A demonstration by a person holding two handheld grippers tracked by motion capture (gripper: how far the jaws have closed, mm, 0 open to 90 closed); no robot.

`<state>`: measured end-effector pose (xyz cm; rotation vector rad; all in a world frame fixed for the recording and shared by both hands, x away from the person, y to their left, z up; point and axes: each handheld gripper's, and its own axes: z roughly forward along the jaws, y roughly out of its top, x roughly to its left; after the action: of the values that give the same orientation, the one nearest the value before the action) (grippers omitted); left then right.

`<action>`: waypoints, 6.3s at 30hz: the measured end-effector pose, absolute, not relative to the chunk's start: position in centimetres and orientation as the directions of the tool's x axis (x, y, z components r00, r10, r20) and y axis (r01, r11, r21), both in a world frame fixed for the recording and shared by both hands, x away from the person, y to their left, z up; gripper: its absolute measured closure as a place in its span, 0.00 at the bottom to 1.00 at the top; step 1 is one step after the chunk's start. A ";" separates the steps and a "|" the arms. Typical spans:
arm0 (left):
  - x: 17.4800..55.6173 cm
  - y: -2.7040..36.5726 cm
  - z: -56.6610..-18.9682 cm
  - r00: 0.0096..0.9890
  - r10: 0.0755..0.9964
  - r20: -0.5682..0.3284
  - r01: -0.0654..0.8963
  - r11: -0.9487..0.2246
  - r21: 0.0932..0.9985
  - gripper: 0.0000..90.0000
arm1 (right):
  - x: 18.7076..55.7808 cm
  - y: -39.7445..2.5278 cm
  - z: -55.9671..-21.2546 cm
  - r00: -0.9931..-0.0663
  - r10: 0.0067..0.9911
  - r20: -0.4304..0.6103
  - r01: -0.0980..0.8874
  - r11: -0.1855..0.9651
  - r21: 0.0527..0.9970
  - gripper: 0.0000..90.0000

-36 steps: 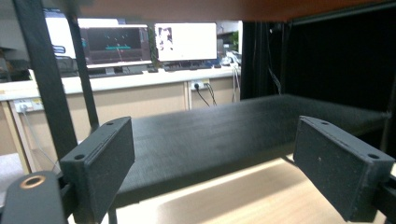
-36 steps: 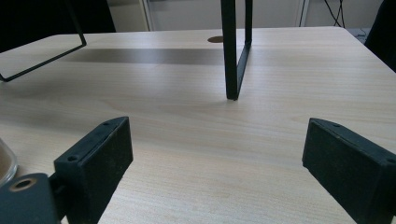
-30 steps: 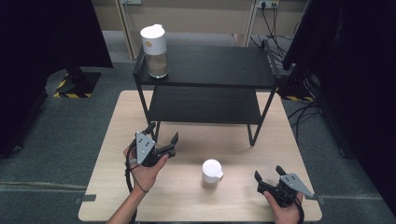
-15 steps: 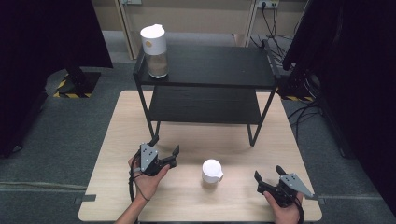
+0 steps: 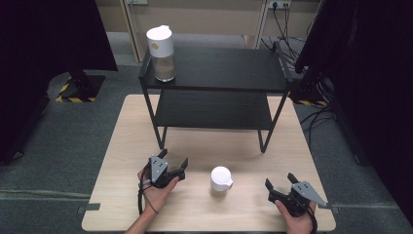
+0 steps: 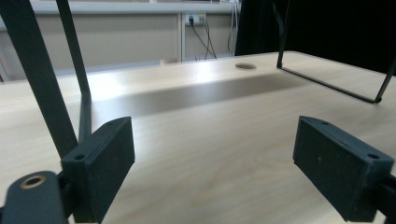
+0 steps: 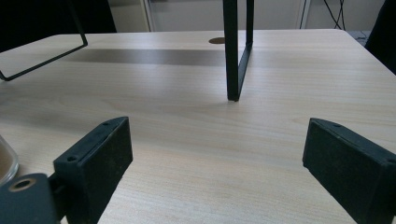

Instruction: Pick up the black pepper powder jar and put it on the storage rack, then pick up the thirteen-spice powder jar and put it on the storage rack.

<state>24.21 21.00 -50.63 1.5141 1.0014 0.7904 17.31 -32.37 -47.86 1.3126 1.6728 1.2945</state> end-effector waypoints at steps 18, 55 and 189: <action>24.1 21.1 -50.8 0.415 0.908 -0.049 0.171 -0.025 0.985 0.14 | 17.0 -33.1 -47.7 -0.438 0.895 0.081 0.274 0.047 0.961 0.10; 24.1 21.0 -50.7 0.425 0.905 -0.015 0.162 -0.059 0.985 0.14 | 19.8 -26.9 -45.9 -0.745 0.665 0.055 0.190 0.132 0.973 0.15; 23.9 20.7 -50.6 0.429 0.903 0.018 0.150 -0.091 0.984 0.14 | 24.4 -25.5 -32.9 -0.621 0.770 0.143 -0.006 -0.187 0.982 0.34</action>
<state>23.93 20.73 -50.60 1.5480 0.9619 0.8300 24.38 -25.51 -32.94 0.8943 1.5374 1.8621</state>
